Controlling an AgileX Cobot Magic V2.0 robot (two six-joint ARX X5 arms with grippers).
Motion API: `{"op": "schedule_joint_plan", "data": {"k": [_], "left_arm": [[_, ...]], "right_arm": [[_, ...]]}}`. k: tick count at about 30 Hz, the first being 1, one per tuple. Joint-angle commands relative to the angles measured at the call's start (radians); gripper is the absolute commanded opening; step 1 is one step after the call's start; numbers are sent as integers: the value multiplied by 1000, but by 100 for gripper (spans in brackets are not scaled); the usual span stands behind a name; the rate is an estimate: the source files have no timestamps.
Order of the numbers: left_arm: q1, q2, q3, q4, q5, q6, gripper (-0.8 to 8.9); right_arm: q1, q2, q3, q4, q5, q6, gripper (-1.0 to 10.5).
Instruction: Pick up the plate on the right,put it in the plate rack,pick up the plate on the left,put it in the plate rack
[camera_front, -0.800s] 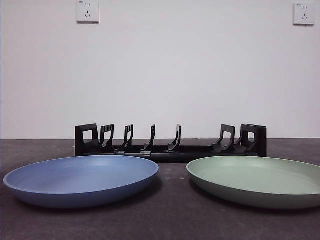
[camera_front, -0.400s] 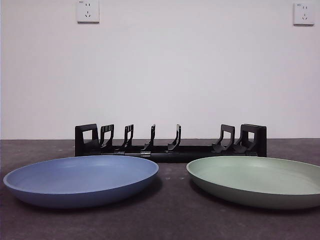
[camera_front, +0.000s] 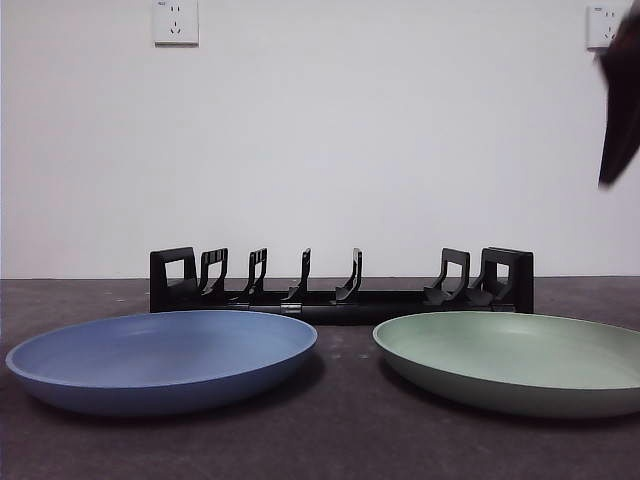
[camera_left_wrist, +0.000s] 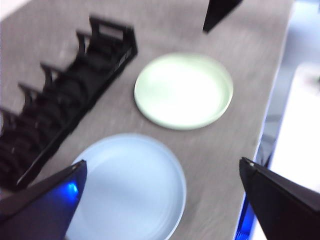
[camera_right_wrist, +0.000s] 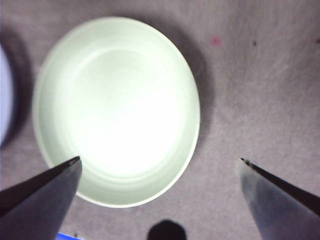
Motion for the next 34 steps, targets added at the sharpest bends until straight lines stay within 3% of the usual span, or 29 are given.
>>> {"op": "schedule_joint_plan", "data": {"k": [1,5,8,11,15,20,25,34], "left_arm": [[-53,29,19,1,-91,33,781],[-108,68,24,17,-161,71,781],[-136,94,24,32,-181,84,781],[-155,116,24,41,-190,85,781],[-163,132,24,48,-209,86,781],[-163,134,24,66,-208,88,781],[-163,134,24,66,-208,87,781],[-163,134,24,65,-208,75,781]], "right_arm": [[3,77,1,8,13,3,626],[20,163,1,43,83,3,625],[33,215,1,71,90,3,613],[53,259,1,103,98,3,525],[74,304,1,127,106,3,525],[87,339,1,148,121,3,263],[86,343,0,172,121,2,90],[86,343,0,193,121,-6,14]]}}
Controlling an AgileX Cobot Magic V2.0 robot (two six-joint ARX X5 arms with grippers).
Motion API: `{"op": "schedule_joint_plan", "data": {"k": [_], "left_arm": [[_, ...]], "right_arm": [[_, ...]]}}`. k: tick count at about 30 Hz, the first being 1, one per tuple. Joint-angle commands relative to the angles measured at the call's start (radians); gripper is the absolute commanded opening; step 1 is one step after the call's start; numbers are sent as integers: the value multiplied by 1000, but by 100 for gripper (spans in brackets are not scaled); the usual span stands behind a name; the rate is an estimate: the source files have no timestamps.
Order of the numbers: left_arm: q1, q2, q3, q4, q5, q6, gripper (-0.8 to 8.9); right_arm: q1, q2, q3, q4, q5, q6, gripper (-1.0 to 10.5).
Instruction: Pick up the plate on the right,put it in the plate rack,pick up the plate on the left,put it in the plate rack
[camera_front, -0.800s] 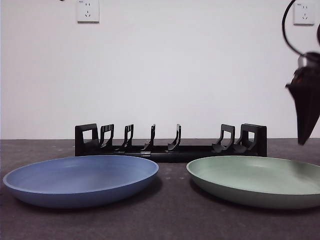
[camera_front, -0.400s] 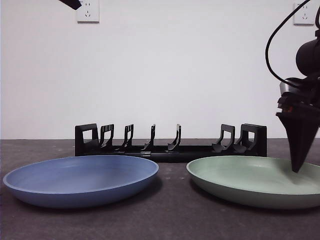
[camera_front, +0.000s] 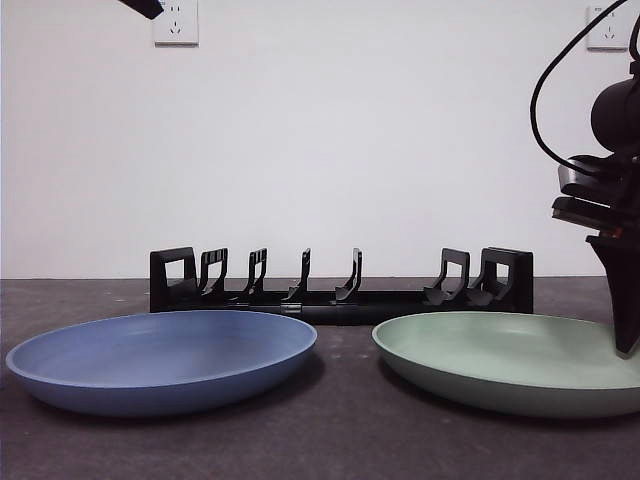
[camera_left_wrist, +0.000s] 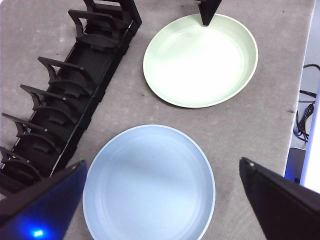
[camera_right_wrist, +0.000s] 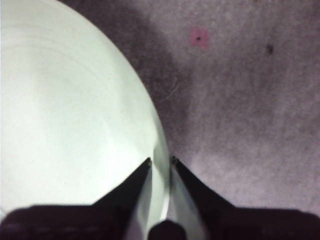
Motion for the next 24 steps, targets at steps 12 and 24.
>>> {"op": "schedule_joint_plan", "data": {"k": [12,24], "left_arm": [[-60,0,2,6,-2,54,781],[-121,0,2,44,-40,163,781]], "right_arm": [[-1,-6,72,-94,-27,-48,-17],[0,-160,406,-344,-123,-51,-17]]}}
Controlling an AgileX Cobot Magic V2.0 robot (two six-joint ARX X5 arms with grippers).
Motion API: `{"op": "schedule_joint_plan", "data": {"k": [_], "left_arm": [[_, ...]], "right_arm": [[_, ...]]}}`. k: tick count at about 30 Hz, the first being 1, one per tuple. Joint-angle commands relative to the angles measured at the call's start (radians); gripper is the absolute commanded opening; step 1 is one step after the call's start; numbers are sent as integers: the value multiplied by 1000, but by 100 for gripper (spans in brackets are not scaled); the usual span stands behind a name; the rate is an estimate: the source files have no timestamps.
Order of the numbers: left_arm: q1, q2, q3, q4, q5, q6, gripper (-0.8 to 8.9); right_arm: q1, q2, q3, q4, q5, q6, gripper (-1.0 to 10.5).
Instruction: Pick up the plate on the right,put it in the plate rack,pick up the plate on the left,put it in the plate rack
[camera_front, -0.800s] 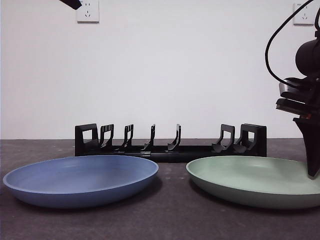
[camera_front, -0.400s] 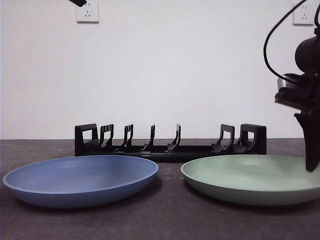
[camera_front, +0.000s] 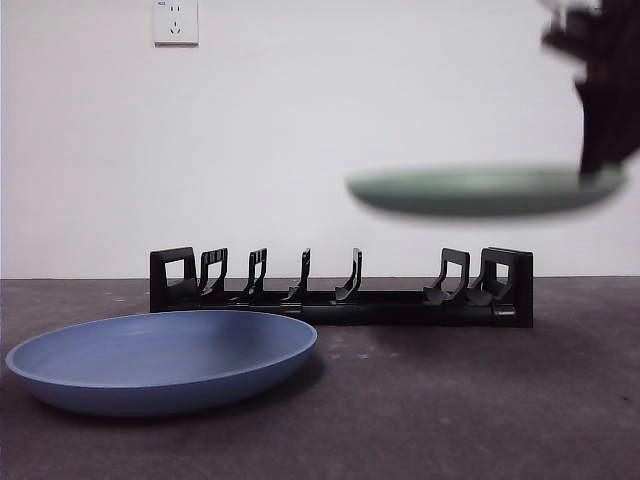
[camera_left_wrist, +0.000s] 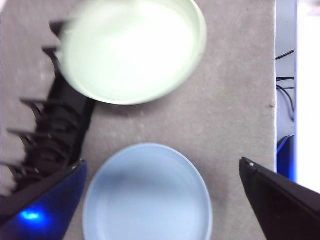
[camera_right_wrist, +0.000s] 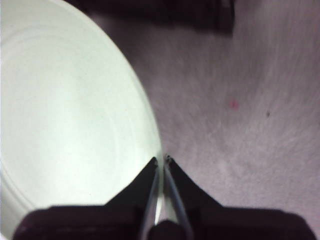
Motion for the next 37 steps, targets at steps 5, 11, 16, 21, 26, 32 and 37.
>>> {"op": "schedule_joint_plan", "data": {"k": [5,11,16,21,26,32,37], "left_arm": [[-44,0,2,64,-131,119,781],[-82,0,2,117,-239,192,781],[-111,0,2,130,-277,217,781],[-136,0,2,130,-301,227,781],[-156,0,2,125,-303,259,780],[-163,4,2,90,-299,272,771],[-173,15,2,47,-299,271,627]], "right_arm": [[8,-29,181,-134,-78,-10,-17],[93,-28,274,-175,-77,29,-17],[213,-21,282,-138,-62,79,-17],[322,9,282,-135,-8,105,-17],[382,24,282,-123,-2,126,-17],[399,24,283,-109,-3,145,-17],[399,24,290,-109,-3,148,-17]]}}
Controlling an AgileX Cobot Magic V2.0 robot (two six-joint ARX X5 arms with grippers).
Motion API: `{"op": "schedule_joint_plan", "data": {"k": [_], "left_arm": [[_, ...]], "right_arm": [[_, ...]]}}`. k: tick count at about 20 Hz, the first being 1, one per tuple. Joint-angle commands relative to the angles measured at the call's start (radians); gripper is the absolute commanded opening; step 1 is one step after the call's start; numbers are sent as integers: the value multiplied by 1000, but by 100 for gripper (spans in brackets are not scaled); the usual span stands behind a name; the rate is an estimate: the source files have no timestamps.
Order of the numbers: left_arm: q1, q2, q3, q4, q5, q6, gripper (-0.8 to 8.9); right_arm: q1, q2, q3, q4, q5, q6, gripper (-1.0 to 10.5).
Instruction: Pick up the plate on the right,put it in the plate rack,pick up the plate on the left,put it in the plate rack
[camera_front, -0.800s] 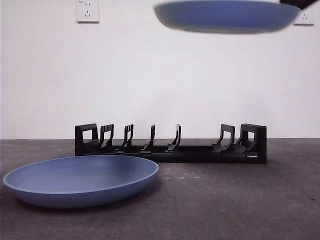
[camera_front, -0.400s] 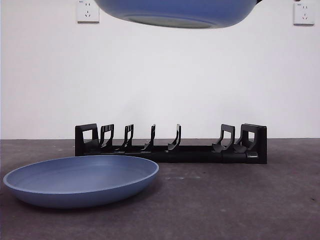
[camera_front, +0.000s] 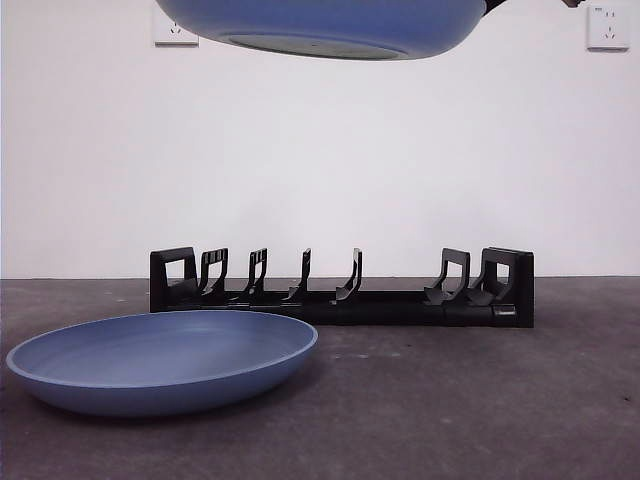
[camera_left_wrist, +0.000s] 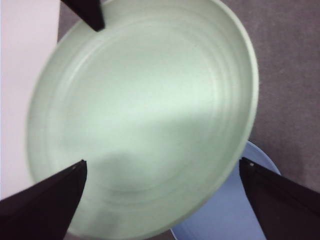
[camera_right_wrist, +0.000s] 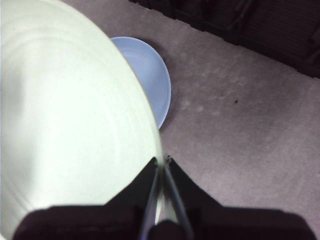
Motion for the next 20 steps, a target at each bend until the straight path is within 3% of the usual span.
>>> {"op": "schedule_joint_plan", "data": {"k": [1,6,12,14,17,20], "left_arm": [[-13,9,2,-26,5,4,627],[-47,8,2,-63,0,5,627],[-48,42,2,-65,-91,51,621],[-48,55,2,-66,-126,50,521],[-49,70,2,-65,-146,50,203],[-49,74,2,-65,-146,50,58]], "right_arm": [[5,3,10,5,-10,14,-17],[-3,3,16,7,-6,14,-17],[-8,3,18,4,-14,10,-16],[-8,3,18,7,-14,10,-16],[-8,3,18,3,-14,10,-16],[-8,3,18,3,-13,9,-16]]}}
